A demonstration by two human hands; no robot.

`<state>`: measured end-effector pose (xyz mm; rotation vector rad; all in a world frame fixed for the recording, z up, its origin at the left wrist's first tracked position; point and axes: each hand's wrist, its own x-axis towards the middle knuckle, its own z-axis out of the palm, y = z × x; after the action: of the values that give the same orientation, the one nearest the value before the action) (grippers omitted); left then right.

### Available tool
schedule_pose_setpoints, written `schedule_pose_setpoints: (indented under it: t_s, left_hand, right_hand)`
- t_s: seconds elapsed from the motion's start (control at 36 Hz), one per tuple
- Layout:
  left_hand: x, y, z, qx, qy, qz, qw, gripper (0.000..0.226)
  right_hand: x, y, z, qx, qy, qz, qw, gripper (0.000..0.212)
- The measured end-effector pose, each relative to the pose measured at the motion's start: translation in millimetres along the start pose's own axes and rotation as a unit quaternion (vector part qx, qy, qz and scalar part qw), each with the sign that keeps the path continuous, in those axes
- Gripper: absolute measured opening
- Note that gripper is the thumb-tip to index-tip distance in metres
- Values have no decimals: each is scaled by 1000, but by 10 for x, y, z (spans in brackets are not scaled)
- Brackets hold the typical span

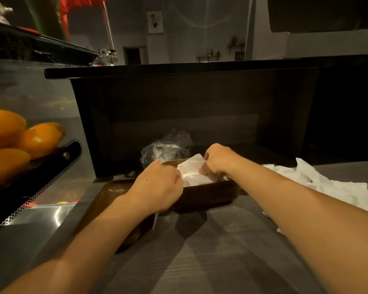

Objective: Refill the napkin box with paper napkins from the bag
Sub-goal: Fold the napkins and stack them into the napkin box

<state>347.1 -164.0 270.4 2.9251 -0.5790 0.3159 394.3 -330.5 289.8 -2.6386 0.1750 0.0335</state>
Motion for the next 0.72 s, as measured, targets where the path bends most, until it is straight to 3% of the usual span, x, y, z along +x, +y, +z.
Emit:
schedule_pose_setpoints:
  t_s: [0.11,0.17,0.25,0.33,0.39,0.5,0.67,0.72]
  left_hand:
    - [56,-13,-21,-1,97,-4,995,22]
    - [125,2,-37,-10,117,16,993,20]
    - [261,69,-43,-19,40,23,999,31]
    - [359,101,-66,-44,-72,-16,996,33]
    - [391,109,-99,-68,-126,-30,989,38]
    - [447,119,-174,-64,-168,-40,983,48]
    - [521,103,-193,-82,-227,-59,969,52]
    - [529,70,-209,-102,-225,-55,967,49]
  right_hand:
    - [-97,30,-56,-114,104,-62,986,35]
    - [-118,86,-108,-51,163,-156,973,25]
    - [-113,149,-171,-27,83,-250,964,25]
    - [-85,173,-165,-78,-84,-207,972,35]
    - [-75,173,-162,-98,-133,-177,970,43]
    - [-95,101,-192,-121,-142,-174,967,53]
    - [-178,56,-240,-118,-159,-174,965,39]
    - [-213,104,-313,-86,-117,-182,973,26]
